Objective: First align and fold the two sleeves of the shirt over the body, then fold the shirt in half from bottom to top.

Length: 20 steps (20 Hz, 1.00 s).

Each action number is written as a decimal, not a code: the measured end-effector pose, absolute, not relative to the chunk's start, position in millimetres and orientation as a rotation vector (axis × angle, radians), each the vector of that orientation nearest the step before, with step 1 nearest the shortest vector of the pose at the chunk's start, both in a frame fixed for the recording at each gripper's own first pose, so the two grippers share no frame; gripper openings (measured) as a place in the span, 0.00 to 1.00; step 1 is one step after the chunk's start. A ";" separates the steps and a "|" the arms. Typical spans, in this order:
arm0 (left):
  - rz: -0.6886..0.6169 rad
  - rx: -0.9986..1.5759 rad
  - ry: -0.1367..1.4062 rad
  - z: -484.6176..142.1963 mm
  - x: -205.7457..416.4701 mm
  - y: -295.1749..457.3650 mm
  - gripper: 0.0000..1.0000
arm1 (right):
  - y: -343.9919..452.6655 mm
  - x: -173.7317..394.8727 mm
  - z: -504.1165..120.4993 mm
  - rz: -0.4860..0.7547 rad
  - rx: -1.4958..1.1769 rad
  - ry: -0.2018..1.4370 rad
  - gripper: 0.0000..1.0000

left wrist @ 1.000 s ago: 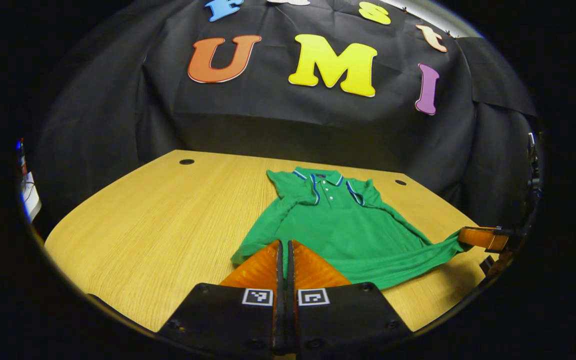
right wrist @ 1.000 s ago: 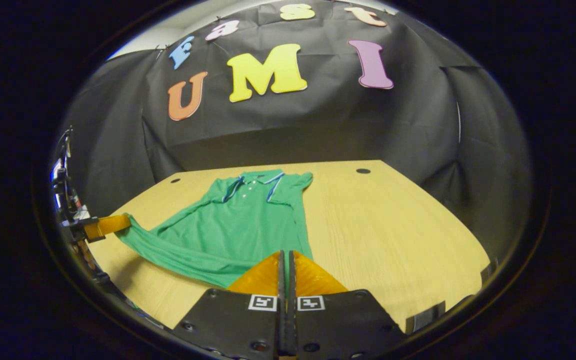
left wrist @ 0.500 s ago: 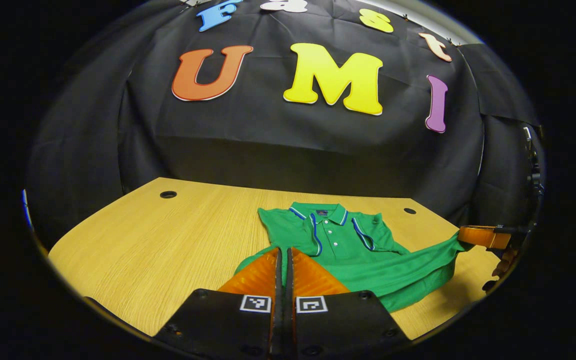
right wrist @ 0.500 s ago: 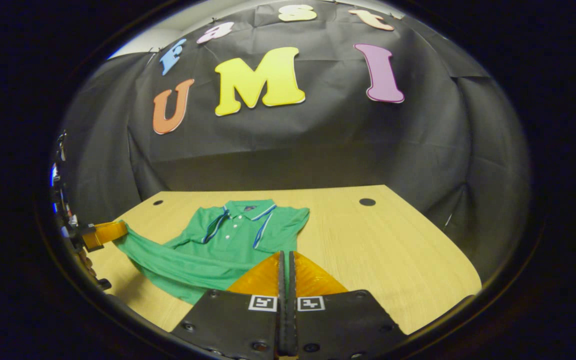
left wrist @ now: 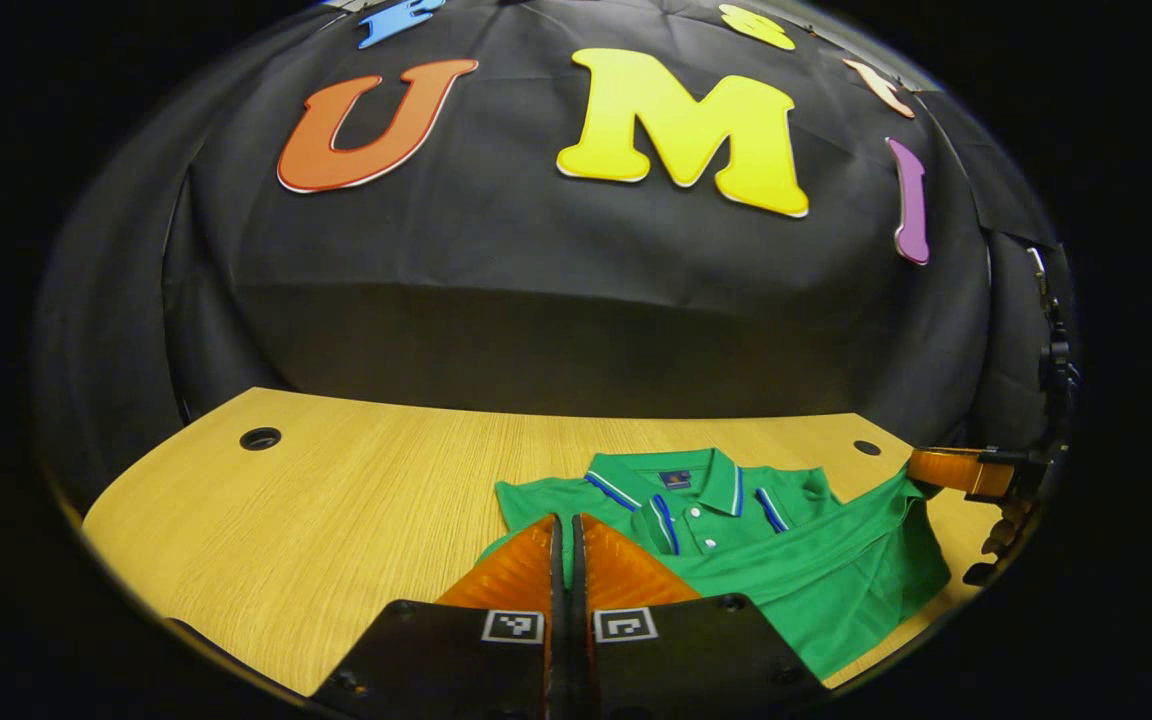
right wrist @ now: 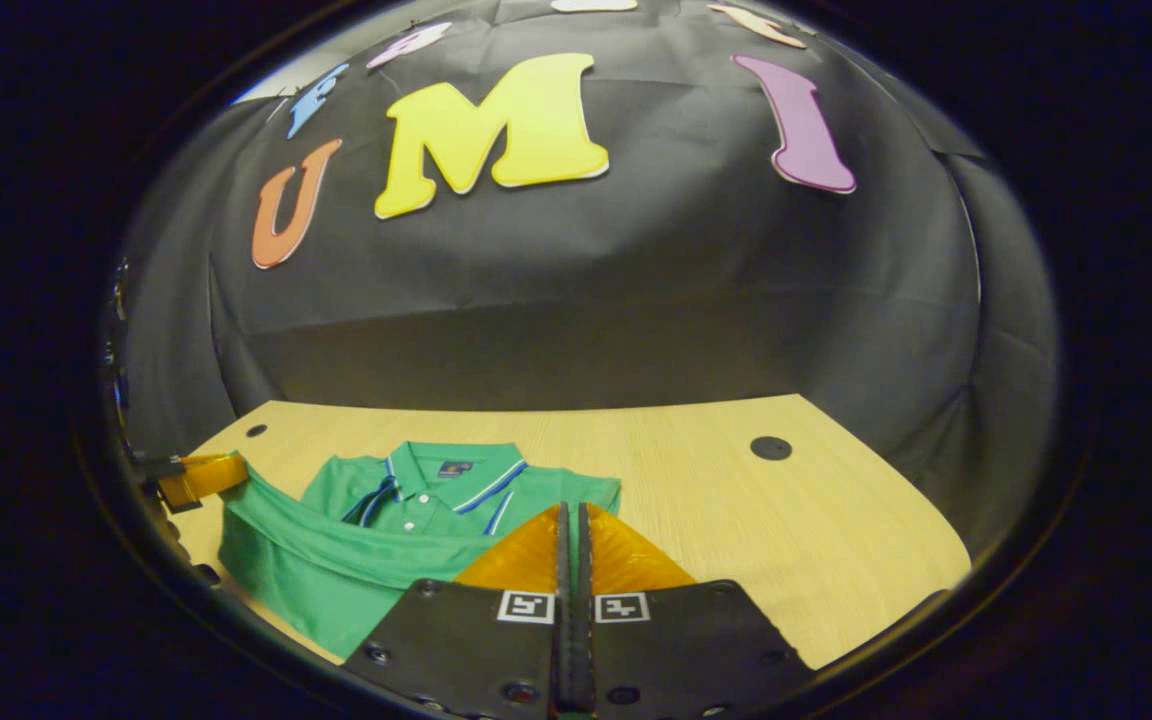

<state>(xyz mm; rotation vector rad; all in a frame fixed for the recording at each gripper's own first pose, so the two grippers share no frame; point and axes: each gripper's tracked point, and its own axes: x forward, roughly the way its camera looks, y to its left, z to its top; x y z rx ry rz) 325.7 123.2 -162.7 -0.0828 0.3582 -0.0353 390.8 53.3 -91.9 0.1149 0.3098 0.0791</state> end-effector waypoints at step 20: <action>0.066 0.005 0.422 -211.3 445.9 156.5 1.00 | 54.1 515.3 -101.2 0.010 -0.023 0.296 0.99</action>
